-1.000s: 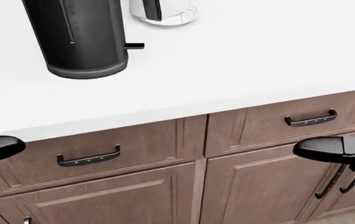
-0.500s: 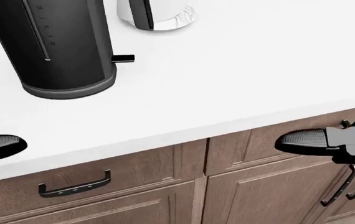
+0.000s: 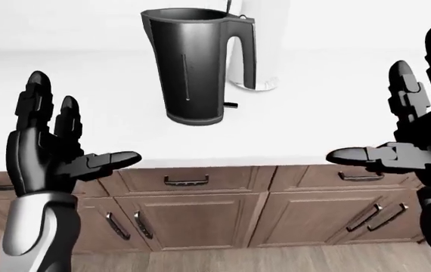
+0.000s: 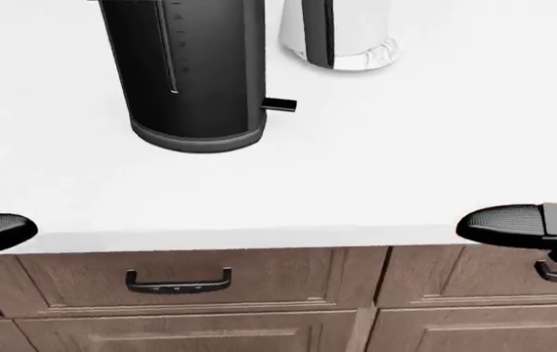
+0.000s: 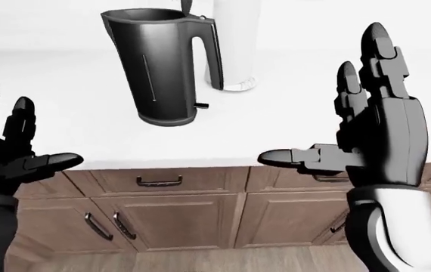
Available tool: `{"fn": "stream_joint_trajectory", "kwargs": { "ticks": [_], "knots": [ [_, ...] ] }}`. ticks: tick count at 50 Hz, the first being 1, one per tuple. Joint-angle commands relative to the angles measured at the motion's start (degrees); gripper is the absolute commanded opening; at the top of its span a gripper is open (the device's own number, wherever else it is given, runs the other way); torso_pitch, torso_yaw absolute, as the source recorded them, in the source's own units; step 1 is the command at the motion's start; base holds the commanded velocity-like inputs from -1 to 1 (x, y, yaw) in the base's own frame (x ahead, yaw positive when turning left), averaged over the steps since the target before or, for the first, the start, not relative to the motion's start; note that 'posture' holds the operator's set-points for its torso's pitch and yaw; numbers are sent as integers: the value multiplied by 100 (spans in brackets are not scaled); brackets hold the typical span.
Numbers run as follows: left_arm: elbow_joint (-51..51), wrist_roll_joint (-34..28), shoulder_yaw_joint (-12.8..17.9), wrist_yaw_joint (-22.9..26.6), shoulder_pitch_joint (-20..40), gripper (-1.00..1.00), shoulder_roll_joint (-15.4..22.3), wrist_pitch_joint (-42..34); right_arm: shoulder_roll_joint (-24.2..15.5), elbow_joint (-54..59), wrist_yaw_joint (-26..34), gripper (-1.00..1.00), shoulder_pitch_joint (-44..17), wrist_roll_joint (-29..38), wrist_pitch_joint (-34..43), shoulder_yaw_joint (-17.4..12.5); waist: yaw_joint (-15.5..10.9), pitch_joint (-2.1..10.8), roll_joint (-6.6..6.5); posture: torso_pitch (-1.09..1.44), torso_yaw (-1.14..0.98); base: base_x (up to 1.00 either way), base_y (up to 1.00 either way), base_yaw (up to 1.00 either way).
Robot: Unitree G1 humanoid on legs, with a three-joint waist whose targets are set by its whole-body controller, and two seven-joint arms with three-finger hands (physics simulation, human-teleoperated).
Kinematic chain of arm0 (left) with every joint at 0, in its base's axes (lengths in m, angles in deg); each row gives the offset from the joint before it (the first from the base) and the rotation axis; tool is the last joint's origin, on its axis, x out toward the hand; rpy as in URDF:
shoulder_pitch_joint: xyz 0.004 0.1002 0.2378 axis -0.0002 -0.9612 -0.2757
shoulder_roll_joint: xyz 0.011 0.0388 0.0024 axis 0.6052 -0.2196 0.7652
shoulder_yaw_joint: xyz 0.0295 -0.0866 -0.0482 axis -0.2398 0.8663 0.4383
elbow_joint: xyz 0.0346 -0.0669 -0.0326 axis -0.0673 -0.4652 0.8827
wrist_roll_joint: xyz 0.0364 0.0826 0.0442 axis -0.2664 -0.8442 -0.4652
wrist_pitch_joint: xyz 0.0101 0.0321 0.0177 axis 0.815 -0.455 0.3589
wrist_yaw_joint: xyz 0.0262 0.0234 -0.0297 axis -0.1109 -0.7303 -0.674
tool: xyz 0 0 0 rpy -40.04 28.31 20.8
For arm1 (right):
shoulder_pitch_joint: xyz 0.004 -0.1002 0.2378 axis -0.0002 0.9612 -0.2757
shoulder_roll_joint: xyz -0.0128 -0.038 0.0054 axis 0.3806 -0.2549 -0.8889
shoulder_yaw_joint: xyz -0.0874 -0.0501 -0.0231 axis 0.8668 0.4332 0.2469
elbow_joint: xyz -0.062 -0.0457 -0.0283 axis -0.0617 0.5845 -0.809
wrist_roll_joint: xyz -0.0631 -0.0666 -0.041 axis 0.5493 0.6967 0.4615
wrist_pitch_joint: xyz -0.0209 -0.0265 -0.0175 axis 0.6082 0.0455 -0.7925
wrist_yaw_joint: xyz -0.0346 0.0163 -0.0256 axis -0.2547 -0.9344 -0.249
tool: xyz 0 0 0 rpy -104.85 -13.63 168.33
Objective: Close the lid of the electric kettle.
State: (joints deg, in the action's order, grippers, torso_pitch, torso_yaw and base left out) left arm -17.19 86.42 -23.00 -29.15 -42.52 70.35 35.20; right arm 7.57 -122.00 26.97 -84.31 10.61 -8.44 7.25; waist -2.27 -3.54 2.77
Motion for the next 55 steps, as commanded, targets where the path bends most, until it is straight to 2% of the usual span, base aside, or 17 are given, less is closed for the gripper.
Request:
{"fn": "stream_joint_trajectory", "kwargs": {
  "ticks": [1, 2, 3, 5, 7, 9, 10, 11, 13, 17, 18, 22, 25, 30, 40, 49, 55],
  "knots": [
    [177, -23, -15, 58, 125, 100, 74, 179, -51, -111, 5, 100, -131, 73, -148, -77, 2, 94, 94, 0, 0, 0, 0, 100],
    [180, -12, -13, 48, 142, 100, 68, 153, -48, -111, 28, 100, -140, 85, -127, -100, -15, 82, 130, 0, 0, 0, 0, 100],
    [200, -24, -24, 42, 144, 100, 70, 137, -20, -111, 41, 100, -147, 118, -110, -82, -7, 131, 103, 0, 0, 0, 0, 100],
    [210, -18, -14, 37, 155, 100, 69, 112, -19, -111, 59, 100, -111, 128, -140, -93, 18, 146, 1, 0, 0, 0, 0, 100],
    [276, 11, -10, -2, 183, 100, 80, 24, 24, -111, 100, 100, -126, 164, -132, -89, 57, 65, -123, 0, 0, 0, 0, 100],
    [295, 27, -6, -20, 196, 100, 85, -14, 41, -111, 37, 100, -31, 148, -95, -180, 247, 46, -265, 0, 0, 0, 0, 38],
    [314, 33, -6, -27, 196, 100, 86, -34, 151, -111, 295, 100, 42, 269, -191, -142, 229, 126, -363, 0, 0, 0, 0, 0],
    [313, 34, -6, -26, 193, 100, 83, -32, 69, -111, 273, 100, -19, 472, -131, 30, 243, 198, -551, 0, 0, 0, 0, 0],
    [306, 28, -8, -20, 186, 100, 78, -18, 142, -111, 270, 100, -143, 418, -74, 43, 236, 61, -425, 0, 0, 0, 0, 0],
    [187, -49, -17, 72, 123, 100, 49, 155, 172, -111, 325, 100, -290, 446, -21, 125, 226, 106, -188, 0, 0, 0, 0, 0],
    [166, -68, -25, 83, 117, 100, 44, 181, 196, -111, 292, 100, -370, 530, 55, 217, 198, 114, -205, 0, 0, 0, 0, 0],
    [108, -107, -34, 126, 100, 100, 28, 255, 300, -111, 439, 100, -255, 768, 28, 251, 180, 163, -210, 0, 0, 0, 0, 0],
    [57, -147, -50, 156, 80, 100, 9, 326, 332, -111, 498, 100, -186, 781, -12, 132, 175, 180, -211, 0, 0, 0, 0, 0],
    [39, -179, -64, 185, 52, 100, -17, 370, 516, -111, 701, 100, -106, 1067, -11, 159, 167, 192, -214, 0, 0, 0, 0, 0],
    [72, -187, -61, 193, 50, 100, -32, 344, 616, -111, 990, 100, -23, 1431, 39, 96, 180, 206, -214, 0, 0, 0, 0, 0],
    [194, -83, -21, 105, 121, 100, 18, 146, 767, -111, 1319, 100, -186, 1799, 246, 47, 185, 215, -221, 0, 0, 0, 0, 0],
    [255, -35, -12, 57, 139, 100, 37, 65, 814, -93, 1544, 100, -366, 2190, 412, 174, 188, 219, -230, 0, 0, 0, 0, 0]
  ]
}}
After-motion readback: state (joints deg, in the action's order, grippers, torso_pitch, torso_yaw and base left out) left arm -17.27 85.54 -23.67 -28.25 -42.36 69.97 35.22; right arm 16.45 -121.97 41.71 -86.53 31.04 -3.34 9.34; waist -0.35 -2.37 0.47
